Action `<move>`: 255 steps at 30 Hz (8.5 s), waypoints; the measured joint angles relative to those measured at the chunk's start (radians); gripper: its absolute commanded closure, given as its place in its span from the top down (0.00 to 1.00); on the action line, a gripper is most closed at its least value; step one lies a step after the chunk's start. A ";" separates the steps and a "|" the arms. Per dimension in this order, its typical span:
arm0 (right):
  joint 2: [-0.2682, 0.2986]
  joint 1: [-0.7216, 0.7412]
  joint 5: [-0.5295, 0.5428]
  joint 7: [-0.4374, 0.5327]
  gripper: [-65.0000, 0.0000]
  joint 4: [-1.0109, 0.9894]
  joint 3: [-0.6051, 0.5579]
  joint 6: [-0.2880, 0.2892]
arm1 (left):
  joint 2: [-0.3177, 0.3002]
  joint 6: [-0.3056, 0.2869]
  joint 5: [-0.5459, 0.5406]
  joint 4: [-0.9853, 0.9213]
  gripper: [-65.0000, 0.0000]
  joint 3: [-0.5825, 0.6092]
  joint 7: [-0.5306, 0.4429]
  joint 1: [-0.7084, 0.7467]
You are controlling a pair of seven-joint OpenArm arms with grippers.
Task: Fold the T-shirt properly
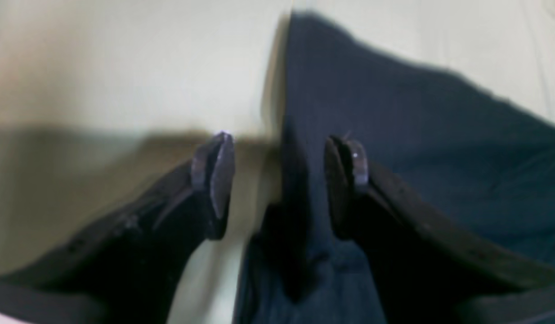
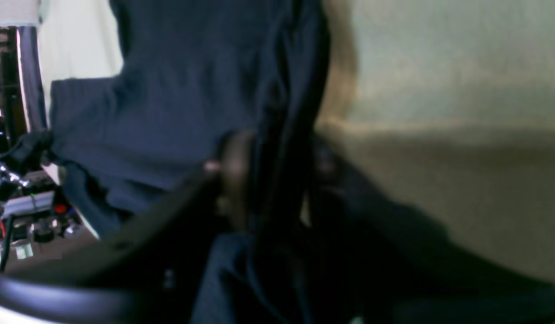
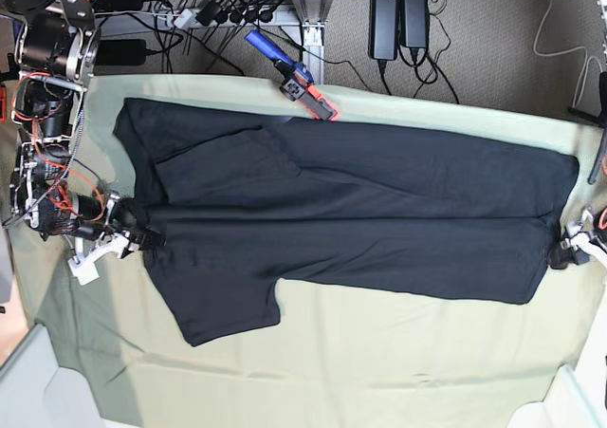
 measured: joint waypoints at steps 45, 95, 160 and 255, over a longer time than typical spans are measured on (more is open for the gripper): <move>0.000 0.004 -0.004 0.008 0.40 0.002 0.000 0.002 | 0.211 0.113 0.359 -0.074 0.46 -0.002 -0.243 -0.084; -0.234 0.181 -0.477 0.573 0.48 -0.203 0.005 0.003 | 0.209 0.010 0.259 -0.074 0.00 -0.001 -0.145 -0.083; -0.005 -0.334 -0.332 0.302 0.00 0.784 -0.201 0.006 | 0.000 -0.003 0.038 0.391 0.30 0.002 0.214 0.194; -0.138 -0.145 -0.363 0.317 0.00 0.566 -0.246 0.006 | 0.000 -0.002 0.006 0.391 0.37 0.002 0.232 0.241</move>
